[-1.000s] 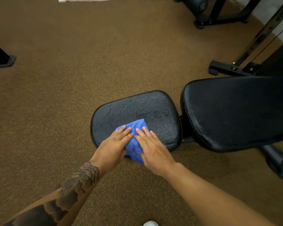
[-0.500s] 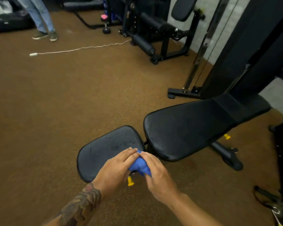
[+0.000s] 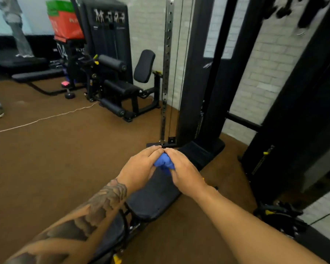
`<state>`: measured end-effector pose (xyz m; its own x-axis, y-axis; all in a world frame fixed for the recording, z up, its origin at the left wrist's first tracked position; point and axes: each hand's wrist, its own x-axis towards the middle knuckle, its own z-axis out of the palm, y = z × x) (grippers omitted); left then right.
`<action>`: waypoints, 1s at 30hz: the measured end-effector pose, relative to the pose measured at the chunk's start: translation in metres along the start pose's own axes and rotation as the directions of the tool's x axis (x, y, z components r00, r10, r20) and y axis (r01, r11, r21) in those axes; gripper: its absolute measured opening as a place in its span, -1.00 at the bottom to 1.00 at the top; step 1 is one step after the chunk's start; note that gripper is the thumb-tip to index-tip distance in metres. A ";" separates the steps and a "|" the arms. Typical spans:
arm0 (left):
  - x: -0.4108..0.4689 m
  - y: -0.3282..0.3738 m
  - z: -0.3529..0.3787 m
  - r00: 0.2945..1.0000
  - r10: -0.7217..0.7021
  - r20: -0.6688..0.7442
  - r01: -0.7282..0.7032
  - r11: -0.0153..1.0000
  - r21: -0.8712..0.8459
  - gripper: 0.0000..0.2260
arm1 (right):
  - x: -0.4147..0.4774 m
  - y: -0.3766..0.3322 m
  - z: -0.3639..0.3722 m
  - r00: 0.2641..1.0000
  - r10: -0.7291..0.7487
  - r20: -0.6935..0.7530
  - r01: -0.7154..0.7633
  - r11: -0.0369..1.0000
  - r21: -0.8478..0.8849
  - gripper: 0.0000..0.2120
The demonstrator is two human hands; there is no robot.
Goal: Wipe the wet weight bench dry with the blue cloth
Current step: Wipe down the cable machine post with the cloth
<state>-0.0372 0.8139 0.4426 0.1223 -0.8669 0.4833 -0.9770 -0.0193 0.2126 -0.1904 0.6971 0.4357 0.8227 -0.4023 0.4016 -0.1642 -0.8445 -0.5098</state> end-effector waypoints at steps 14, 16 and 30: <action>0.204 0.169 -0.072 0.989 0.141 -0.053 -0.144 0.987 -0.070 -0.55 | 0.019 0.029 -0.257 0.983 0.131 -0.132 -0.147 0.982 -0.121 -0.48; 0.229 0.187 -0.071 0.989 0.146 -0.029 -0.148 0.988 -0.051 -0.54 | 0.023 0.042 -0.287 0.976 0.164 -0.141 -0.177 0.980 -0.091 -0.48; 0.365 0.253 -0.028 0.988 0.151 -0.040 -0.153 0.988 -0.027 -0.52 | 0.051 0.146 -0.401 0.981 0.132 -0.140 -0.158 0.968 -0.194 -0.42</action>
<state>-0.2345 0.5070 0.6964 -0.0201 -0.8391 0.5437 -0.9791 0.1266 0.1592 -0.3907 0.4114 0.6865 0.7093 -0.5558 0.4335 -0.3944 -0.8227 -0.4094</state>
